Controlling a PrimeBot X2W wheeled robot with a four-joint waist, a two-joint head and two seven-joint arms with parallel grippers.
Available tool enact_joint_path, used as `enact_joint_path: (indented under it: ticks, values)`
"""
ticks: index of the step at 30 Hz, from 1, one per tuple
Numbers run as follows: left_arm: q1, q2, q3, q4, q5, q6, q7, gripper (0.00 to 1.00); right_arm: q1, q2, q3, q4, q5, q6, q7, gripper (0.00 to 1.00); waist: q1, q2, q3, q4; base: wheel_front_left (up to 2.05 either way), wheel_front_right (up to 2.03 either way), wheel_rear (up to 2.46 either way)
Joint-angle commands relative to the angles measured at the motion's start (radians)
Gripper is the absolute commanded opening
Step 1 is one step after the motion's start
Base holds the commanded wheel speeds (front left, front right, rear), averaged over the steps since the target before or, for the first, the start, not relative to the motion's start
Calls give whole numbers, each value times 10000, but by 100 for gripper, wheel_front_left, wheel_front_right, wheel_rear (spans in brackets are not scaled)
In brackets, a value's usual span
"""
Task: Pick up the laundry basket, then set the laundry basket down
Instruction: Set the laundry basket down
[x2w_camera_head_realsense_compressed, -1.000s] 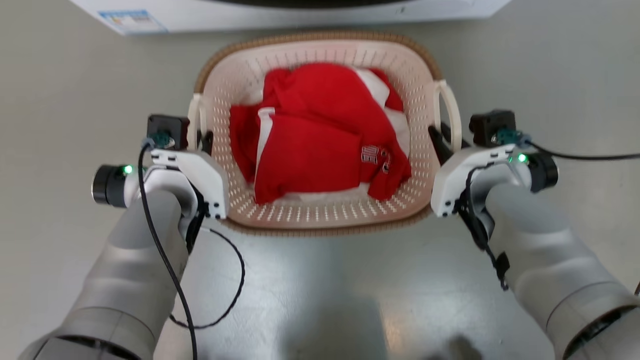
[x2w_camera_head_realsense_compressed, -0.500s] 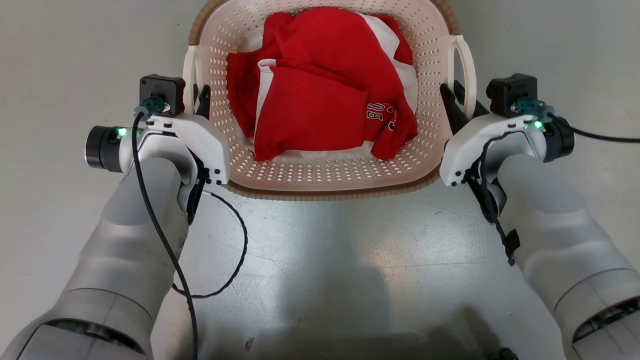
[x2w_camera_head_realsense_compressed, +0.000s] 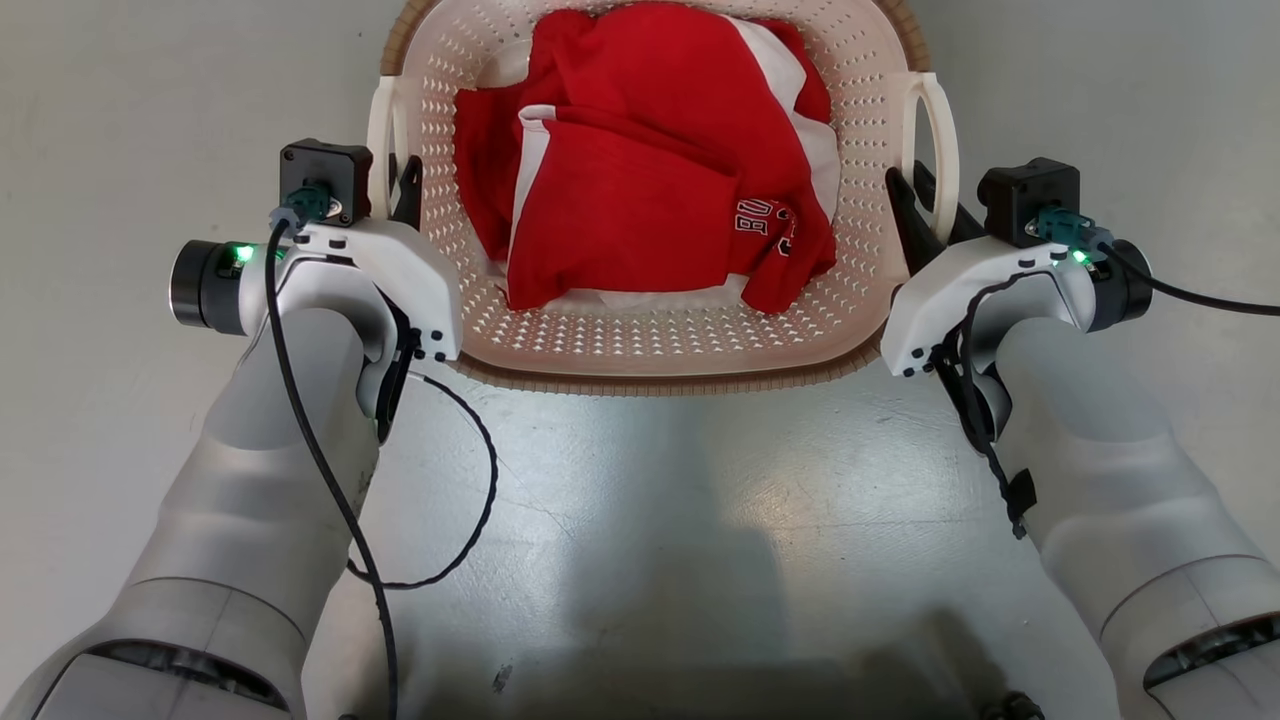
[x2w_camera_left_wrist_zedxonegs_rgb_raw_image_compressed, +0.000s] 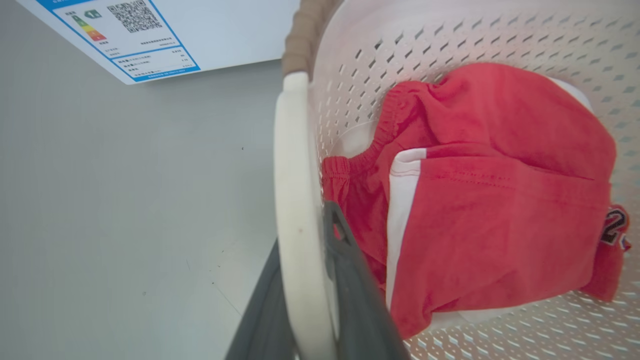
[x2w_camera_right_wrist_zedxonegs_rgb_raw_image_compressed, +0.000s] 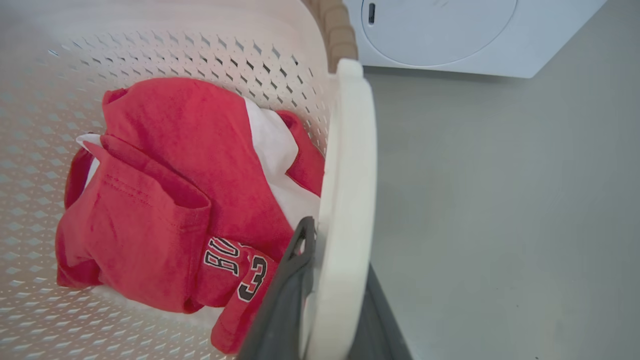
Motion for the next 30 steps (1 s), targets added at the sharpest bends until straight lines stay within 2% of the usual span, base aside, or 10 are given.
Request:
enact_joint_path:
  ticks: [1,12,30]
  values:
    - [192,568,190,-181,164,90,-138,0,682,96,53,-98,-329,75,-52,0,0,0,28,23,0,0,0]
    - [136,512,344,-169,251,17,-139,0,723,132,-659,-115,-971,75,-53,0,0,0,216,101,0,0,0]
    - [46,409,500,-61,426,-42,-139,0,772,136,-512,-182,-773,75,-53,0,0,0,439,110,0,0,0]
